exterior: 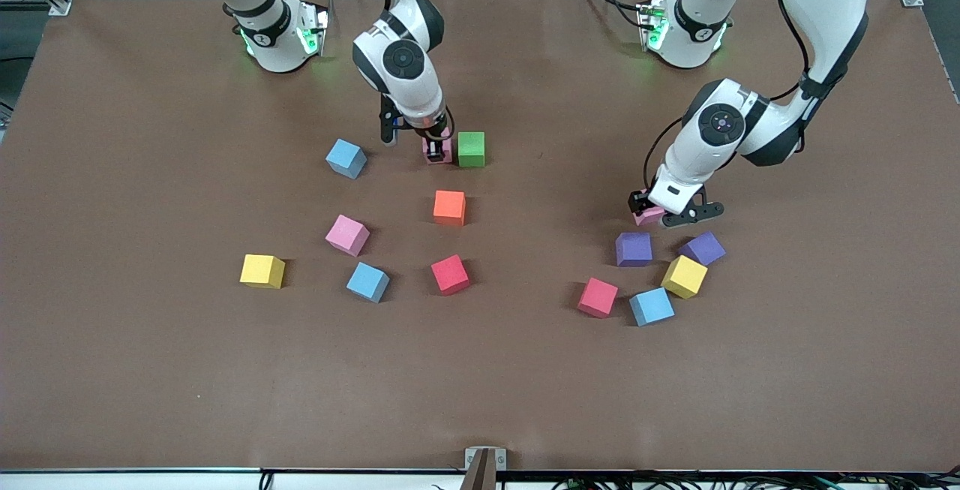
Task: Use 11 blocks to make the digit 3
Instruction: 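Set the pink and lilac blocks beside the green block with both grippers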
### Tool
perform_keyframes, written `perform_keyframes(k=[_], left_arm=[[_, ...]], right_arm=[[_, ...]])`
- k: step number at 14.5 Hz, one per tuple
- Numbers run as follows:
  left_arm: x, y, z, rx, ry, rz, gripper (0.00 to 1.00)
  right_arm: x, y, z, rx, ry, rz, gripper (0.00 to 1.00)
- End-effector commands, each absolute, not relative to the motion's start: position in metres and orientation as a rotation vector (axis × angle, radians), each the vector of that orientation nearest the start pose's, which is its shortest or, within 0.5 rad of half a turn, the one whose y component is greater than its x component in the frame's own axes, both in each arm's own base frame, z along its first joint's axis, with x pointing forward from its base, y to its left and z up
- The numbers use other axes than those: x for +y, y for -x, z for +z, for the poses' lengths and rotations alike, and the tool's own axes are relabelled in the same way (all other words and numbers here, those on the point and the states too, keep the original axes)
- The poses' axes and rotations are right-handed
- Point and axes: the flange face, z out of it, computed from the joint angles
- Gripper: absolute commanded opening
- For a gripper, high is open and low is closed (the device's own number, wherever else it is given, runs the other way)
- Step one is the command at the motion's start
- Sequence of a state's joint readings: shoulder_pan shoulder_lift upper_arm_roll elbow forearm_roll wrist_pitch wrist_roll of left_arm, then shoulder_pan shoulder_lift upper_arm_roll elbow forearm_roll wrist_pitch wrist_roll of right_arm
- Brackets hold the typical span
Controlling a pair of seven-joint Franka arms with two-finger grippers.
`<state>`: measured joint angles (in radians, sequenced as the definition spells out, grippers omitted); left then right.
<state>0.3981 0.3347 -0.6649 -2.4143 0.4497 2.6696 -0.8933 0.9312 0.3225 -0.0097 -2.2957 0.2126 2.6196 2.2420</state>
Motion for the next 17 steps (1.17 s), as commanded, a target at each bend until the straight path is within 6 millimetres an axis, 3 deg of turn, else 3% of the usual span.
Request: perform_keyframes(k=[1, 5, 11, 14, 17], left_arm=[[-0.158, -0.47, 0.212, -0.546, 3.113, -0.084, 0.36], [-0.169, -0.466, 0.218, -0.804, 3.065, -0.095, 0.36], [-0.242, -0.436, 0.237, -1.711, 2.745, -0.055, 0.37], [-0.277, -0.414, 0.24, -1.967, 2.57, -0.014, 0.37], [-0.328, -0.38, 0.241, -2.151, 2.36, 0.007, 0.37]], right_arm=[[0.427, -0.326, 0.216, 2.113, 2.293, 0.164, 0.0], [0.429, -0.328, 0.207, 2.118, 2.303, 0.159, 0.0], [0.429, -0.337, 0.199, 2.144, 2.289, 0.153, 0.0], [0.432, -0.342, 0.195, 2.159, 2.279, 0.154, 0.0], [0.433, -0.342, 0.192, 2.161, 2.283, 0.153, 0.0]])
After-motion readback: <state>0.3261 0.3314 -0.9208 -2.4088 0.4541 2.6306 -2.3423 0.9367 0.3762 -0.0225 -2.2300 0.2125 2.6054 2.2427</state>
